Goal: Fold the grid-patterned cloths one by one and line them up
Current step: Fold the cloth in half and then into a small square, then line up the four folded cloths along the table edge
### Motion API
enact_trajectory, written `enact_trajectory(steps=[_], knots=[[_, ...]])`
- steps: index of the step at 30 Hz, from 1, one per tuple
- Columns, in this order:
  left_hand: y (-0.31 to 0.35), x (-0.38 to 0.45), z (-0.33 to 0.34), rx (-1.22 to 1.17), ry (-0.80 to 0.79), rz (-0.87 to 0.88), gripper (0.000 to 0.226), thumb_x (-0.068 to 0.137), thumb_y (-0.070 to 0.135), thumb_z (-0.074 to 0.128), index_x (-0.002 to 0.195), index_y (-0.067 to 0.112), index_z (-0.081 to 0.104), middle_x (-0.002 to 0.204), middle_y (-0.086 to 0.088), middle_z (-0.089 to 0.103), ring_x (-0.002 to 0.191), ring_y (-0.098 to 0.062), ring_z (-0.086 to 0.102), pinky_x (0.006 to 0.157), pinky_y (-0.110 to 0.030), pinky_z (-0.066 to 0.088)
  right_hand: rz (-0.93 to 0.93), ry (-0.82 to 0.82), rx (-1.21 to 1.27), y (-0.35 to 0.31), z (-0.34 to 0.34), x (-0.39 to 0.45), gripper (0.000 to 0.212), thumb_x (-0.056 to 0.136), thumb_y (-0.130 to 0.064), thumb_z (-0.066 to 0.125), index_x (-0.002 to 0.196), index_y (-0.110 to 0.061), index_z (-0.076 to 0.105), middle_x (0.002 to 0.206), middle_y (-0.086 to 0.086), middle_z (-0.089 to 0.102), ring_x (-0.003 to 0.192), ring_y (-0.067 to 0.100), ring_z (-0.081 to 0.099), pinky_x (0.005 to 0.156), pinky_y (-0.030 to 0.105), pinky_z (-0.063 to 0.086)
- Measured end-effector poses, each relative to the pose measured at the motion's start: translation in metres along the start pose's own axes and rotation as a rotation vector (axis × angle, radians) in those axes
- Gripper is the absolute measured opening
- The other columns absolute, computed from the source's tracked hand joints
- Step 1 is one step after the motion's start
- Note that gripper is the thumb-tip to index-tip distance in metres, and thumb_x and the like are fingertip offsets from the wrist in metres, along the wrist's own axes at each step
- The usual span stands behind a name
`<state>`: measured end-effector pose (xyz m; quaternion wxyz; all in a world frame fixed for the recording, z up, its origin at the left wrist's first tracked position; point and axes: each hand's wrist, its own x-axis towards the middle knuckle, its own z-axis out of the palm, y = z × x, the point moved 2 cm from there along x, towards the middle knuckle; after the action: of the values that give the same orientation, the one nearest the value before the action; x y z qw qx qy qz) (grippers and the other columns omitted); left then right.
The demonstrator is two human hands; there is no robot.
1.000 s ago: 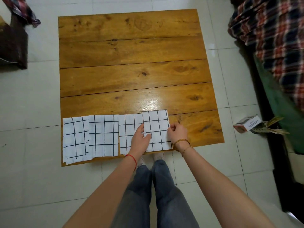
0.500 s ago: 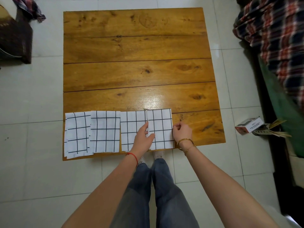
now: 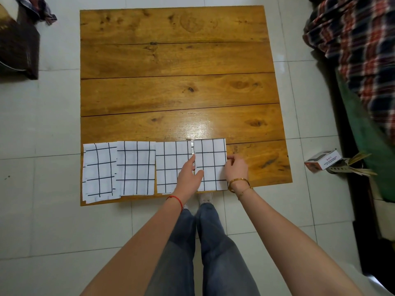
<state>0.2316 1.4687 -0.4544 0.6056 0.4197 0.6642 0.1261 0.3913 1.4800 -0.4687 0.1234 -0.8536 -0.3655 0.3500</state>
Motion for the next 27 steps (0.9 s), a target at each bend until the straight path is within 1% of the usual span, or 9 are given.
enact_trajectory(steps=[2, 5, 9, 15, 18, 20, 22, 25, 27], knots=[[0.0, 0.001, 0.001, 0.031, -0.006, 0.002, 0.059, 0.099, 0.011, 0.045, 0.153, 0.016, 0.022, 0.155, -0.006, 0.031, 0.142, -0.018, 0.031, 0.104, -0.023, 0.033, -0.037, -0.003, -0.021, 0.001, 0.001, 0.0, 0.028, 0.096, -0.007, 0.042, 0.116, -0.006, 0.061, 0.117, 0.015, 0.061, 0.101, 0.03, 0.06, 0.082, 0.034, 0.048], [0.0, 0.0, 0.003, 0.135, -0.014, 0.03, 0.055, 0.1, 0.009, 0.04, 0.152, 0.01, 0.023, 0.158, -0.007, 0.026, 0.145, -0.02, 0.025, 0.118, -0.032, 0.022, -0.057, -0.006, -0.044, 0.003, 0.003, 0.0, 0.028, 0.096, -0.008, 0.042, 0.117, -0.007, 0.06, 0.12, 0.014, 0.059, 0.102, 0.029, 0.059, 0.084, 0.035, 0.048], [-0.002, 0.001, 0.008, 0.243, -0.017, 0.072, 0.052, 0.101, 0.006, 0.035, 0.152, 0.006, 0.023, 0.16, -0.007, 0.018, 0.148, -0.018, 0.016, 0.118, -0.026, 0.012, -0.069, -0.006, -0.057, 0.004, 0.004, 0.0, 0.029, 0.096, -0.008, 0.042, 0.118, -0.007, 0.06, 0.123, 0.014, 0.057, 0.101, 0.029, 0.059, 0.082, 0.032, 0.047], [-0.002, -0.002, 0.011, 0.325, -0.004, 0.123, 0.053, 0.1, 0.004, 0.034, 0.151, 0.003, 0.023, 0.162, -0.006, 0.01, 0.148, -0.017, 0.012, 0.115, -0.02, 0.011, -0.09, -0.01, -0.074, 0.007, 0.004, 0.0, 0.03, 0.096, -0.01, 0.042, 0.12, -0.009, 0.059, 0.123, 0.013, 0.057, 0.102, 0.028, 0.058, 0.084, 0.035, 0.048], [-0.003, -0.009, 0.013, 0.492, 0.032, 0.22, 0.057, 0.098, 0.004, 0.038, 0.152, 0.005, 0.019, 0.162, -0.005, 0.005, 0.148, -0.017, 0.012, 0.113, -0.018, 0.014, -0.231, -0.008, -0.191, 0.01, -0.001, -0.006, 0.034, 0.095, -0.008, 0.043, 0.127, -0.008, 0.055, 0.125, 0.012, 0.053, 0.11, 0.026, 0.052, 0.092, 0.035, 0.046], [-0.006, -0.013, 0.013, 0.714, 0.095, 0.307, 0.062, 0.096, 0.002, 0.043, 0.152, 0.004, 0.016, 0.162, -0.008, 0.007, 0.147, -0.019, 0.014, 0.119, -0.025, 0.017, -0.402, 0.034, -0.355, 0.014, -0.004, -0.012, 0.038, 0.091, -0.005, 0.049, 0.129, -0.006, 0.053, 0.125, 0.013, 0.054, 0.111, 0.028, 0.05, 0.094, 0.034, 0.043], [-0.009, -0.016, 0.017, 0.924, 0.123, 0.371, 0.067, 0.095, 0.002, 0.045, 0.153, 0.003, 0.011, 0.162, -0.012, 0.006, 0.148, -0.023, 0.012, 0.122, -0.031, 0.011, -0.534, 0.064, -0.513, 0.021, -0.004, -0.017, 0.046, 0.086, -0.007, 0.054, 0.132, -0.007, 0.051, 0.128, 0.011, 0.055, 0.111, 0.029, 0.05, 0.092, 0.037, 0.046], [-0.018, -0.019, 0.021, 1.092, 0.119, 0.346, 0.071, 0.095, 0.005, 0.047, 0.153, 0.003, 0.005, 0.161, -0.015, 0.003, 0.149, -0.029, 0.005, 0.122, -0.039, 0.006, -0.601, 0.016, -0.646, 0.032, -0.002, -0.025, 0.056, 0.084, -0.012, 0.058, 0.137, -0.009, 0.045, 0.139, 0.007, 0.049, 0.123, 0.03, 0.045, 0.094, 0.042, 0.048], [-0.023, -0.02, 0.022, 1.122, 0.116, 0.314, 0.07, 0.096, 0.005, 0.045, 0.153, 0.002, 0.004, 0.161, -0.017, 0.002, 0.149, -0.031, 0.004, 0.122, -0.042, 0.008, -0.597, -0.016, -0.706, 0.036, -0.001, -0.029, 0.06, 0.083, -0.015, 0.06, 0.14, -0.008, 0.042, 0.143, 0.008, 0.045, 0.129, 0.031, 0.04, 0.098, 0.044, 0.045]])
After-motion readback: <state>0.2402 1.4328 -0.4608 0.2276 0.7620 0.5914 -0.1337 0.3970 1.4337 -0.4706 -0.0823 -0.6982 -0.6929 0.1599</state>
